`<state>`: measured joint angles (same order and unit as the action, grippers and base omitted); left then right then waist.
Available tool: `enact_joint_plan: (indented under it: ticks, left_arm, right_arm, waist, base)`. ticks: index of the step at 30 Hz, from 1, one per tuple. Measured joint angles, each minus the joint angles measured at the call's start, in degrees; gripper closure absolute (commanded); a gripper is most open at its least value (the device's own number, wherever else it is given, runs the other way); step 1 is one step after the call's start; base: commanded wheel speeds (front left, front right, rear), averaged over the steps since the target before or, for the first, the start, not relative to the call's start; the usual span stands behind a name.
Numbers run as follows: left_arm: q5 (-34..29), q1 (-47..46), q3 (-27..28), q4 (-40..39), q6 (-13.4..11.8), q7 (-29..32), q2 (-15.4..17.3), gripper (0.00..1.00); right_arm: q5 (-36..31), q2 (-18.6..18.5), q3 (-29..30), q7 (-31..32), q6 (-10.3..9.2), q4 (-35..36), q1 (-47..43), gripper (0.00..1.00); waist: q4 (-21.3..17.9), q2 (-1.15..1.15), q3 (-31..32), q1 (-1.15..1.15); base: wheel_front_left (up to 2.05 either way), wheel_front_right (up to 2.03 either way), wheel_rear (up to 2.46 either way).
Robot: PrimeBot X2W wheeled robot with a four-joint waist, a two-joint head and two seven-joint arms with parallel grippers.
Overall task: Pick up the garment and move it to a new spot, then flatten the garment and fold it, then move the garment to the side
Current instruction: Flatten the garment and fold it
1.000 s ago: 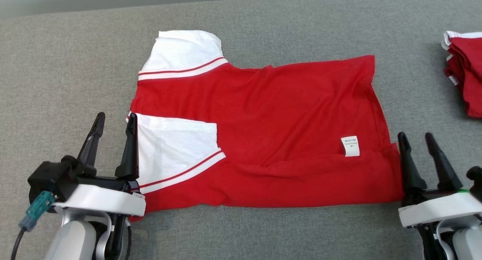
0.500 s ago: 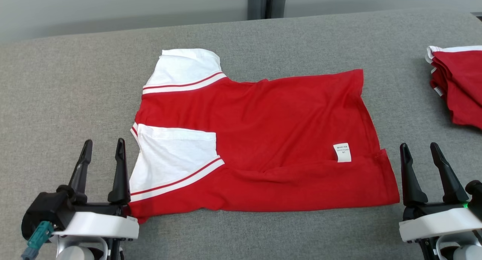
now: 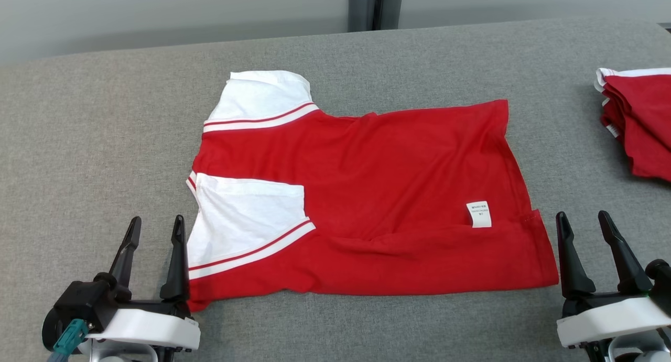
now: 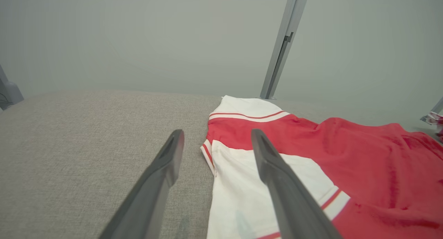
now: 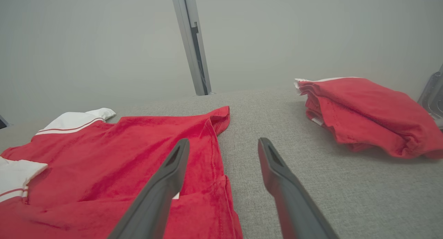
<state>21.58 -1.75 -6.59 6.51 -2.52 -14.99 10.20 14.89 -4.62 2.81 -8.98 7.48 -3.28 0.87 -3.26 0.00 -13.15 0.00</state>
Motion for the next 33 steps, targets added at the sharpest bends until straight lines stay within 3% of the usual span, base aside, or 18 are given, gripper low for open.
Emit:
enact_joint_plan:
  ticks: [8,26,27,28,29,30,33]
  left_arm:
    - [0.73,-1.04,-0.01,2.69,0.57,0.44,-0.26,0.00]
    - [5.64,-2.24,-2.42,10.11,4.00,4.75,-2.26,0.00]
    - [6.20,-2.69,-2.45,10.31,4.48,5.00,-2.27,0.25]
    - [6.34,-3.08,-2.48,10.59,4.56,5.49,-2.22,0.67]
    - [6.46,-3.40,-2.53,10.77,4.79,5.75,-2.12,1.00]
    - [6.81,-3.54,-2.54,10.90,5.04,5.97,-2.08,1.00]
    - [6.89,-4.15,-2.72,11.48,5.22,6.77,-1.67,1.00]
  right_arm:
    - [0.03,-0.59,0.18,1.62,0.00,-0.99,0.63,0.00]
    - [3.37,0.68,-1.72,1.99,0.01,-12.71,2.30,0.00]
    - [3.96,0.58,-1.90,1.99,0.01,-12.96,2.53,0.38]
    - [4.44,0.52,-2.19,2.11,0.01,-13.48,2.80,0.59]
    - [4.83,0.38,-2.46,2.50,0.00,-13.91,3.21,0.76]
    - [5.41,0.24,-2.69,2.49,0.00,-14.15,3.39,1.00]
    - [6.37,-0.30,-3.34,2.66,0.03,-14.67,3.80,1.00]
  waist:
    - [0.32,0.00,-1.48,0.00]
    - [1.66,0.00,-6.97,0.00]
    - [1.68,0.00,-7.09,0.00]
    - [1.68,0.00,-7.15,0.00]
    - [1.65,0.00,-7.18,0.00]
    - [1.62,0.00,-7.20,0.00]
    - [1.47,0.00,-7.12,0.00]
  base:
    - [0.00,0.00,0.00]
    - [0.00,0.00,0.00]
    - [0.00,0.00,0.00]
    - [0.00,0.00,0.00]
    - [0.00,0.00,0.00]
    - [0.00,0.00,0.00]
    - [0.00,0.00,0.00]
